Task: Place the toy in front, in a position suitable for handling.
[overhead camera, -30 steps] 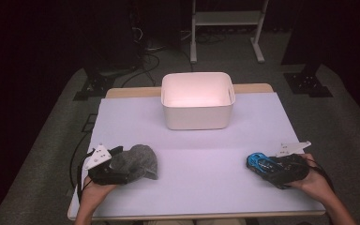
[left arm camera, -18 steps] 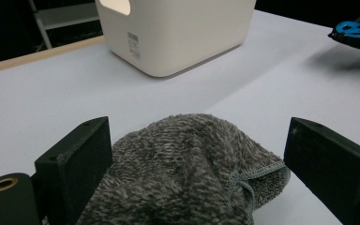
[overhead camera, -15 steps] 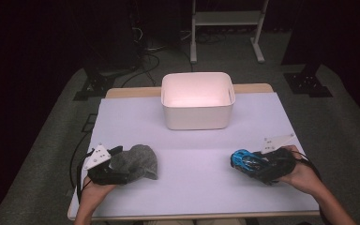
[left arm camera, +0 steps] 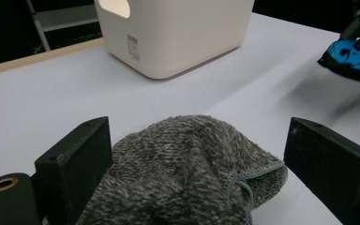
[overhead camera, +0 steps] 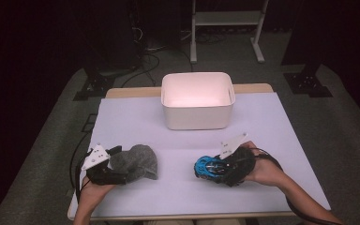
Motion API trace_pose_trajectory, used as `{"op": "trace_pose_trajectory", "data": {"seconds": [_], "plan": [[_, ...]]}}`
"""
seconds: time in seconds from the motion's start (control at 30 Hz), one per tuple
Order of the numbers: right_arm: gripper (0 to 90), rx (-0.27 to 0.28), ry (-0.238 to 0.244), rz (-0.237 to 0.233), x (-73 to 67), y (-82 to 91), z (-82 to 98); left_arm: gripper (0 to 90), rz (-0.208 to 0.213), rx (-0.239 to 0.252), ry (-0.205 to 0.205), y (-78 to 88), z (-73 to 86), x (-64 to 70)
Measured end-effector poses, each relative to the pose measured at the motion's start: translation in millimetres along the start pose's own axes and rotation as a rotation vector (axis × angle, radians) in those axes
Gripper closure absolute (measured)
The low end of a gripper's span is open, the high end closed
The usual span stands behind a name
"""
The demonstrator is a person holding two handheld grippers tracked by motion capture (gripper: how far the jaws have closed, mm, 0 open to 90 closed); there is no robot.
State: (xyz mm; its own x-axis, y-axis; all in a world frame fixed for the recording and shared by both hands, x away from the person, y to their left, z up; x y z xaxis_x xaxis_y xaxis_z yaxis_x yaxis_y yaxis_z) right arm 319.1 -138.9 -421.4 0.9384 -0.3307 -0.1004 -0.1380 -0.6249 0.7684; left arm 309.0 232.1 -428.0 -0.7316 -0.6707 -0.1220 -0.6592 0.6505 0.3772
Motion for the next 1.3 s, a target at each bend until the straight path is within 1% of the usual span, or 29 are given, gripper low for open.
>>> {"op": "trace_pose_trajectory", "data": {"seconds": [0.03, 0.07, 0.1, 0.13, 0.17, 0.23, 0.27, 0.37, 0.43, 0.47, 0.5, 0.53, 0.6, 0.7, 0.73, 0.77, 0.8, 0.93, 0.97, 1.0, 1.07, 1.17, 1.2, 1.23, 1.3], "plan": [[25.3, 0.0, 0.0, 0.0, 0.0, 0.0, 0.0, 7.2, 0.002, -0.001, -0.001, -0.4, 0.0, 0.4], [25.3, -0.015, 0.008, -0.014, -3.2, -9.2, -5.2, 7.2, 0.006, -0.002, -0.001, -0.6, 0.0, 0.8], [25.3, -0.021, 0.023, -0.018, -3.6, -12.9, -7.2, 7.2, 0.007, -0.002, -0.002, -0.8, 0.0, 1.0], [25.3, -0.026, 0.022, -0.022, -4.9, -16.3, -9.2, 7.2, 0.009, -0.003, -0.005, -0.9, -0.1, 1.0], [25.3, -0.028, 0.031, -0.029, -5.2, -19.7, -11.2, 7.2, 0.009, -0.003, -0.005, -1.0, -0.1, 1.0], [25.3, -0.033, 0.037, -0.034, -5.8, -22.8, -13.0, 7.2, 0.01, -0.003, -0.004, -1.0, -0.1, 1.1], [25.3, -0.047, 0.053, -0.041, -6.7, -29.2, -16.1, 7.2, 0.011, -0.004, -0.004, -1.3, 0.1, 1.2], [25.3, -0.069, 0.069, -0.046, -6.5, -39.5, -19.1, 7.2, 0.014, -0.006, -0.007, -1.6, 0.1, 1.4], [25.3, -0.072, 0.072, -0.051, -6.2, -41.9, -19.8, 7.2, 0.014, -0.008, -0.01, -1.7, 0.1, 1.4], [25.3, -0.077, 0.072, -0.06, -5.7, -47.8, -21.4, 7.2, 0.017, -0.009, -0.008, -1.9, 0.3, 1.6], [25.3, -0.077, 0.072, -0.06, -5.7, -47.8, -21.4, 7.2, 0.017, -0.009, -0.008, -1.9, 0.3, 1.6], [25.3, -0.087, 0.085, -0.064, -4.8, -52.5, -22.6, 7.3, 0.018, -0.012, -0.006, -2.1, 0.8, 1.9], [25.3, -0.091, 0.089, -0.062, -4.7, -54.1, -23.1, 7.3, 0.02, -0.014, -0.006, -2.4, 1.0, 2.1], [25.3, -0.105, 0.114, -0.075, -3.2, -61.0, -25.8, 7.2, 0.024, -0.017, -0.005, -3.4, 1.8, 2.3], [25.3, -0.105, 0.114, -0.075, -3.2, -61.0, -25.8, 7.2, 0.024, -0.017, -0.005, -3.4, 1.8, 2.3], [25.3, -0.111, 0.127, -0.071, -3.4, -64.8, -25.6, 7.2, 0.025, -0.021, -0.008, -3.5, 2.1, 2.1], [25.2, -0.114, 0.127, -0.068, -3.6, -67.2, -24.5, 7.2, 0.025, -0.025, -0.009, -3.6, 2.4, 2.4], [25.2, -0.127, 0.118, -0.083, -4.3, -77.6, -16.5, 7.2, 0.026, -0.028, -0.011, -3.8, 3.1, 2.4], [25.1, -0.127, 0.124, -0.081, -4.9, -81.3, -13.2, 7.2, 0.026, -0.028, -0.01, -3.8, 3.4, 2.4], [25.1, -0.127, 0.124, -0.081, -4.9, -81.3, -13.2, 7.3, 0.026, -0.028, -0.01, -3.8, 3.4, 2.4], [25.0, -0.097, 0.114, -0.08, -4.7, -81.0, -11.4, 7.3, 0.026, -0.028, -0.009, -4.3, 3.5, 2.8], [24.7, -0.086, 0.112, -0.073, -5.3, -81.3, -10.5, 7.3, 0.028, -0.031, -0.011, -4.8, 3.3, 3.5], [24.4, -0.088, 0.102, -0.073, -5.3, -81.4, -10.0, 7.2, 0.029, -0.033, -0.013, -5.4, 3.0, 4.3], [24.4, -0.088, 0.102, -0.073, -5.3, -81.4, -10.0, 7.3, 0.029, -0.033, -0.013, -5.4, 3.0, 4.3], [23.6, -0.079, 0.079, -0.076, -5.0, -81.5, -8.5, 7.2, 0.031, -0.037, -0.016, -5.7, 3.3, 4.6]]}}
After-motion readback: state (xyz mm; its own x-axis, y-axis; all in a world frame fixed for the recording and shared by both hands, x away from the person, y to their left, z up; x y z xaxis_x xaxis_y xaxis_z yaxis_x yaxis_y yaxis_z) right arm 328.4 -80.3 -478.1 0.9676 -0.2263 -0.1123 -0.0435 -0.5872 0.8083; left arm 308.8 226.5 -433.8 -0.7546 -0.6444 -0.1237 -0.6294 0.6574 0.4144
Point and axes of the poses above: each handheld gripper's, and its own axes: y roughly backward along the jaws, z roughly out of its underside, x roughly to its right, the point moved 4 cm from there along -y, roughly forward along the jaws, and after that the axes turned 8 degrees about -y, right-handed, at the moved point
